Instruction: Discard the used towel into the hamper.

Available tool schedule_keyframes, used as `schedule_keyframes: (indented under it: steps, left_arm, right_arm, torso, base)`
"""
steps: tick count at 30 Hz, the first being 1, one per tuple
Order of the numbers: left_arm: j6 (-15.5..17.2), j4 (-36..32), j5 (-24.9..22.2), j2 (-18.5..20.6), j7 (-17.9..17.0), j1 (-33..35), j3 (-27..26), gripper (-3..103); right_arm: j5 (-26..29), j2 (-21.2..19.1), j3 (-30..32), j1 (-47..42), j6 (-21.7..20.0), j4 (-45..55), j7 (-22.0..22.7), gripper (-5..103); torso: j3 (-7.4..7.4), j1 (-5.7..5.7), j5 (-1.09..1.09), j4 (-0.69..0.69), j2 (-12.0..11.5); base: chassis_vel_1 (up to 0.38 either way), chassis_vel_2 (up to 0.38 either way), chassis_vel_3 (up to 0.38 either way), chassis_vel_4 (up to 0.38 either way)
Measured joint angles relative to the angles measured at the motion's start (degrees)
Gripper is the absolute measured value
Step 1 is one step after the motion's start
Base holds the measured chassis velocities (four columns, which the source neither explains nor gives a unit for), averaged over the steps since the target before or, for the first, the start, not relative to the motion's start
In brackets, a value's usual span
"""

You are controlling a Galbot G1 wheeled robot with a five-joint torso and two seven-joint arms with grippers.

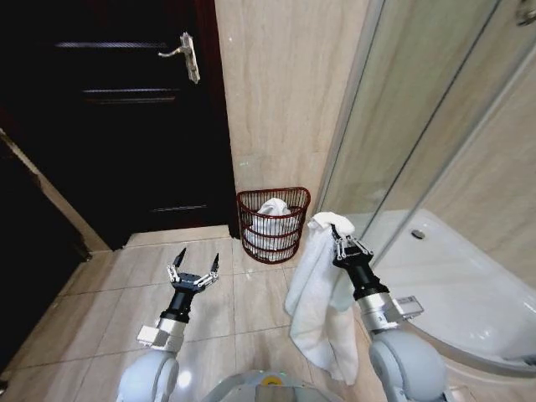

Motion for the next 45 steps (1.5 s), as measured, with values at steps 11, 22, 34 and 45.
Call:
schedule_keyframes:
  steps: [11, 22, 34, 45]
  left_arm:
    - [-0.3, -0.2, 0.0, -0.1, 0.1, -0.1, 0.1, 100]
    - [1.1, -0.4, -0.4, -0.1, -1.1, 0.0, 0.0, 100]
    - [2.1, -0.7, -1.0, -0.3, -2.2, -0.4, 0.0, 100]
    - [2.1, -0.8, -0.7, -0.4, -1.7, -0.5, 0.1, 100]
  right_arm:
    - [-0.3, 0.4, 0.0, 0.1, 0.0, -0.4, -0.3, 7]
    - [-0.1, 0.7, -0.5, 0.9, 0.3, -1.1, 1.7, 7]
    - [0.3, 1.2, -0.6, 1.0, 0.6, -0.9, 1.3, 7]
    - [1.5, 0.9, -0.7, 1.3, -0.3, 0.0, 1.6, 7]
  torso:
    - [0.0, 0.0, 0.01, 0.0, 0.0]
    - [0.07, 0.01, 0.0, 0.0, 0.0]
    - [2.02, 0.29, 0.01, 0.0, 2.4]
    - [4.15, 0.86, 0.0, 0.0, 5.0]
  base:
    - [0.005, 0.152, 0.001, -0.155]
    - [-0.02, 0.119, 0.019, -0.117]
    - [0.0, 0.0, 0.0, 0.0]
    - [0.0, 0.0, 0.0, 0.0]
